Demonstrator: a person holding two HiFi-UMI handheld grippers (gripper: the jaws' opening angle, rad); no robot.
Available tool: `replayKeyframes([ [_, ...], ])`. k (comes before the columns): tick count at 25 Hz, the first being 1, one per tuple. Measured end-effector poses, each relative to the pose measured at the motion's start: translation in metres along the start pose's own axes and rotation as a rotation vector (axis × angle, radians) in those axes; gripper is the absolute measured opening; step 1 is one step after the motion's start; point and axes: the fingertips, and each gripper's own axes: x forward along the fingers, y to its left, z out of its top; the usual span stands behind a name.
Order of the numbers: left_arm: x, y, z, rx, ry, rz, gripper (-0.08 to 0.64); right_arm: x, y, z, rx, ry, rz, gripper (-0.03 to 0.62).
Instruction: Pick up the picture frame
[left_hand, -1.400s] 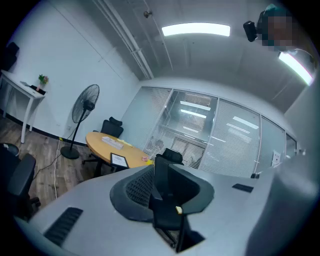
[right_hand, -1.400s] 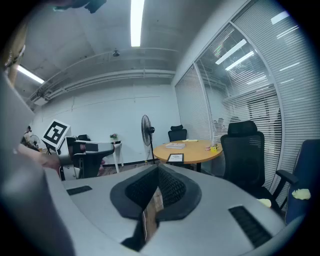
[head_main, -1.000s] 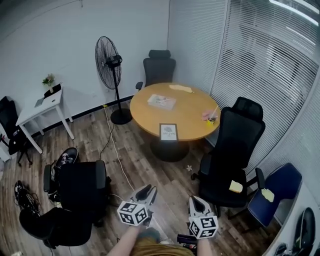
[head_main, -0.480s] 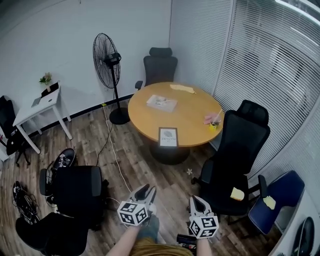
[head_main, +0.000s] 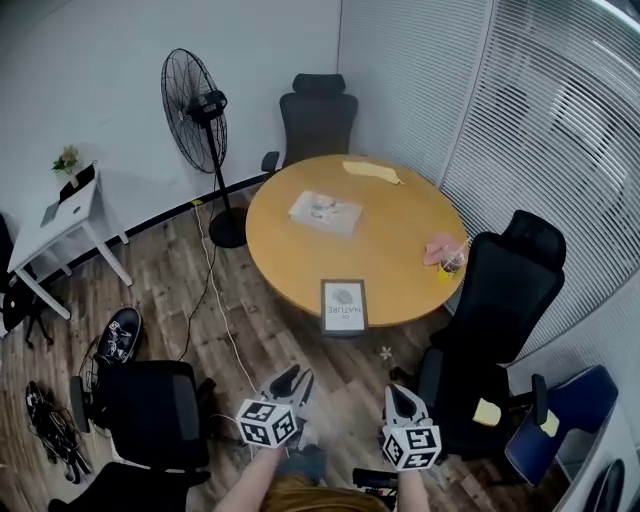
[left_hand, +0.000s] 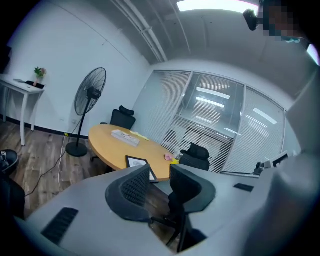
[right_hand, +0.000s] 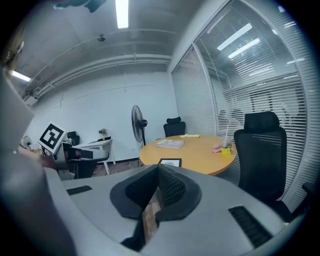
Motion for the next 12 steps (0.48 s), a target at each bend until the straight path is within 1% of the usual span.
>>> replayKeyframes([
  [3, 0.034, 0.032, 0.021, -0.006, 0.011, -0.007, 0.129, 0.048, -0.011, 0.013, -0.009, 0.011, -0.014, 0.014],
  [6, 0.062, 0.052, 0.036, -0.009, 0.020, -0.025, 0.130, 0.081, -0.028, 0.032, -0.016, -0.001, -0.049, 0.013],
  [9, 0.080, 0.066, 0.042, -0.029, 0.029, -0.037, 0.130, 0.096, -0.035, 0.048, -0.028, -0.011, -0.080, 0.014],
  [12, 0.093, 0.073, 0.047, -0.048, 0.033, -0.044, 0.130, 0.099, -0.042, 0.047, -0.019, 0.008, -0.108, 0.013],
])
